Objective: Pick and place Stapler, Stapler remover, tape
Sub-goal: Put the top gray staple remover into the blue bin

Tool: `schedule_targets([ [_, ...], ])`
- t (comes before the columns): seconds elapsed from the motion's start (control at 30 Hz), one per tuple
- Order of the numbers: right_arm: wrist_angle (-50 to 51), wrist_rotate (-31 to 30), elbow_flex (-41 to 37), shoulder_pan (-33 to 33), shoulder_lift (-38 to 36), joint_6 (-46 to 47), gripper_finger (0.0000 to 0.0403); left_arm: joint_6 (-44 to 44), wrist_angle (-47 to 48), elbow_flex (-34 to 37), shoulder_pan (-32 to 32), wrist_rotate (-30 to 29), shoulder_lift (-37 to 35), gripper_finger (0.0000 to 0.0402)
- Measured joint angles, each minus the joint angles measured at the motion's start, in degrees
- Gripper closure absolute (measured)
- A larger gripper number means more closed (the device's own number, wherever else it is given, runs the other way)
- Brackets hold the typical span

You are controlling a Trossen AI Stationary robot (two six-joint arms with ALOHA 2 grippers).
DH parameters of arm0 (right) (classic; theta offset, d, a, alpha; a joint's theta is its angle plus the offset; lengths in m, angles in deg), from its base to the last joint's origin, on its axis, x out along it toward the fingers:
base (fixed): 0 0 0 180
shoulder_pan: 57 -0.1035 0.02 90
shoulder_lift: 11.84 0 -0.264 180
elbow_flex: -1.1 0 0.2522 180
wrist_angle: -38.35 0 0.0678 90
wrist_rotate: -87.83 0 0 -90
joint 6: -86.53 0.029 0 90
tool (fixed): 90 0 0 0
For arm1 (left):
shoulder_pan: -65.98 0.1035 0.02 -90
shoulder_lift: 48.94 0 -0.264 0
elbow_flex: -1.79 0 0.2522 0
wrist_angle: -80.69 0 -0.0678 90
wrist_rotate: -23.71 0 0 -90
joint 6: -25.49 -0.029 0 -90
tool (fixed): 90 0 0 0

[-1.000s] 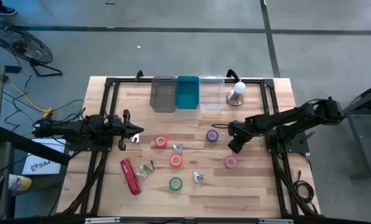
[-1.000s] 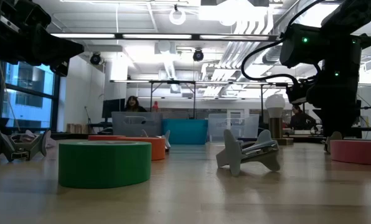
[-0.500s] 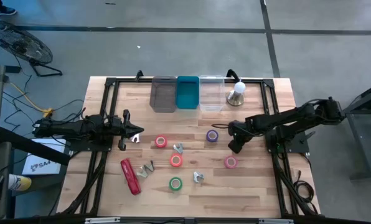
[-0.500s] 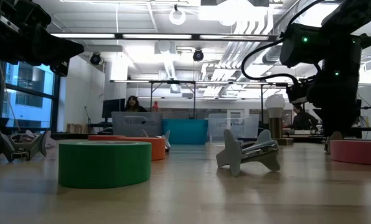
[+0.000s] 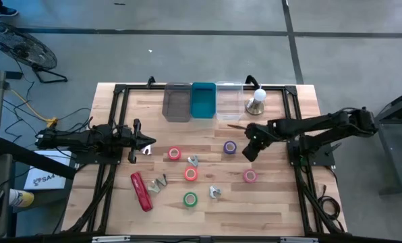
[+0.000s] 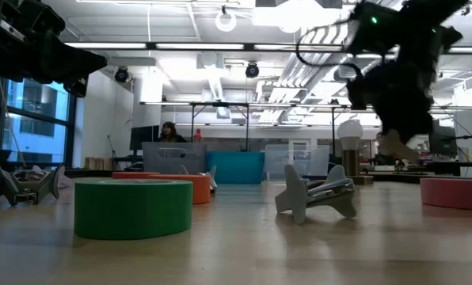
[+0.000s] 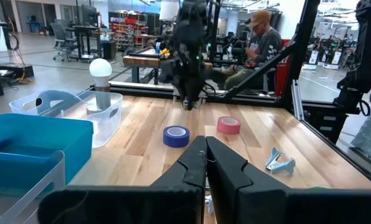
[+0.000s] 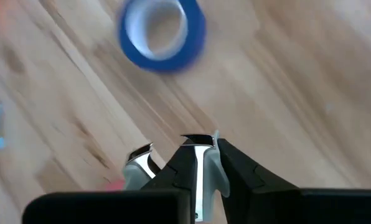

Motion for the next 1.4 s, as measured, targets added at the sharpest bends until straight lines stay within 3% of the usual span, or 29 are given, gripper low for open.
schedule_targets([
  [0.4,7.7,-6.5,21.2,7.3,2.9,-15.0,0.0370,0.0,0.0,0.0,0.0,0.0,0.0,0.0396],
  [0.7,7.2,-11.7,38.4,13.0,15.3,-35.5,0.0370,0.0,0.0,0.0,0.0,0.0,0.0,0.0396],
  [1.1,7.0,-8.3,58.6,21.8,39.5,-40.1,0.0369,0.0,0.0,0.0,0.0,0.0,0.0,0.0396],
  [1.4,10.1,-5.0,67.9,25.1,51.5,-38.4,0.0364,0.0,0.0,0.0,0.0,0.0,0.0,0.0396],
])
